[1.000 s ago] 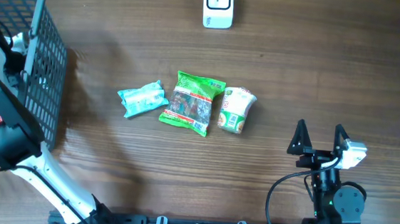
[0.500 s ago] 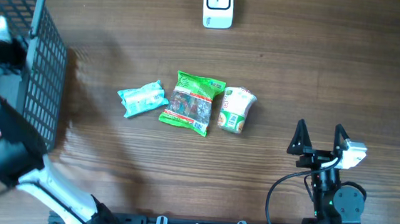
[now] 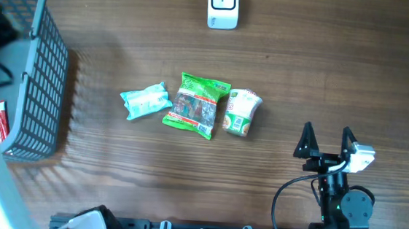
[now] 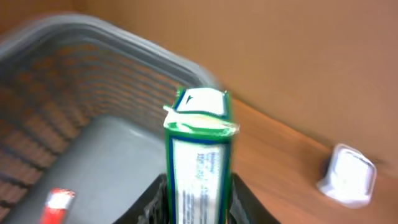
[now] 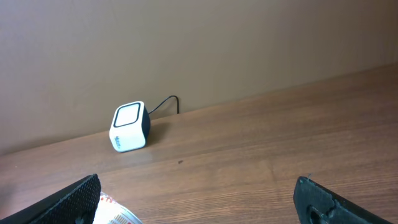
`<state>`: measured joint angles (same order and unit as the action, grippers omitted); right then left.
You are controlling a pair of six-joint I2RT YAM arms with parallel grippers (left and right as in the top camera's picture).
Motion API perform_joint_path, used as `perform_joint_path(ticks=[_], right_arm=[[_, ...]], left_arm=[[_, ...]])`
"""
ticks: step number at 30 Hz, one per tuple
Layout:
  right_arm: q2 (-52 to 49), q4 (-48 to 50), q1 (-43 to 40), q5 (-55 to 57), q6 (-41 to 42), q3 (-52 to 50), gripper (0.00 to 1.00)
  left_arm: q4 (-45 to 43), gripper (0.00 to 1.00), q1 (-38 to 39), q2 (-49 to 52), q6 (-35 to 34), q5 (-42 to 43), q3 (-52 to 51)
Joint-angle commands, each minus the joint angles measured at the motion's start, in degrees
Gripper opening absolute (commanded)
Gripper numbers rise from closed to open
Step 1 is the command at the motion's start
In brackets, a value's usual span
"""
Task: Scan the item barcode
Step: 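Drop the small green box on the table near the front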
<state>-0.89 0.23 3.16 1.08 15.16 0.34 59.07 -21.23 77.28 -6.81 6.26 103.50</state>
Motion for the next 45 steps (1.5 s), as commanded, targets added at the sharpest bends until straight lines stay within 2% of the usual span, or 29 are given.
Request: perform_joint_path(ticks=[1, 6, 13, 16, 19, 20, 21, 23, 24, 27, 29, 34, 41, 45], right_arm=[[0.61, 0.24, -0.24, -0.13, 0.26, -0.04, 1.00], [0.61, 0.26, -0.24, -0.13, 0.26, -0.04, 1.00], [0.61, 0.26, -0.24, -0.13, 0.26, -0.04, 1.00], [0.61, 0.26, -0.24, -0.13, 0.26, -0.04, 1.00], [0.61, 0.26, -0.24, -0.13, 0.26, -0.04, 1.00], [0.61, 0.26, -0.24, -0.13, 0.26, -0.04, 1.00], [0.61, 0.26, -0.24, -0.13, 0.24, -0.04, 1.00], [0.61, 0.26, -0.24, -0.13, 0.24, -0.04, 1.00], [0.61, 0.24, -0.24, -0.13, 0.24, -0.04, 1.00], [0.61, 0.26, -0.24, -0.13, 0.24, -0.04, 1.00], [0.61, 0.26, -0.24, -0.13, 0.24, -0.04, 1.00], [0.61, 0.24, -0.24, -0.13, 0.26, -0.04, 1.00], [0.61, 0.26, -0.24, -0.13, 0.26, -0.04, 1.00], [0.61, 0.26, -0.24, -0.13, 0.24, -0.04, 1.00]], left_arm=[[6.12, 0.27, 11.34, 0.52, -1.44, 2.01, -0.15], [12.37, 0.27, 24.41, 4.11, -1.75, 1.75, -3.43], [9.57, 0.29, 35.47, 11.39, -4.20, -1.40, -16.57], [8.66, 0.40, 36.46, 13.88, -5.81, -3.34, -18.86], [7.19, 0.46, 35.78, 13.33, -7.19, -3.32, -18.47], [6.58, 0.51, 35.36, 12.68, -7.21, -3.32, -17.97], [5.97, 0.63, 34.86, 11.65, -7.19, -3.34, -17.25], [4.35, 0.91, 33.29, 8.87, -7.17, -3.43, -15.15], [3.58, 1.00, 32.63, 7.85, -7.19, -3.82, -14.43], [-0.57, 1.00, 28.85, 3.13, -7.67, -8.52, -12.46], [-3.48, 1.00, 24.85, -0.22, -10.60, -13.03, -12.28], [-6.10, 1.00, 10.23, -5.18, -13.46, -18.67, -12.31], [-5.31, 1.00, -9.05, -1.05, -13.42, -20.87, -13.90], [-5.29, 1.00, -15.39, 5.95, -12.04, -20.85, -15.52]])
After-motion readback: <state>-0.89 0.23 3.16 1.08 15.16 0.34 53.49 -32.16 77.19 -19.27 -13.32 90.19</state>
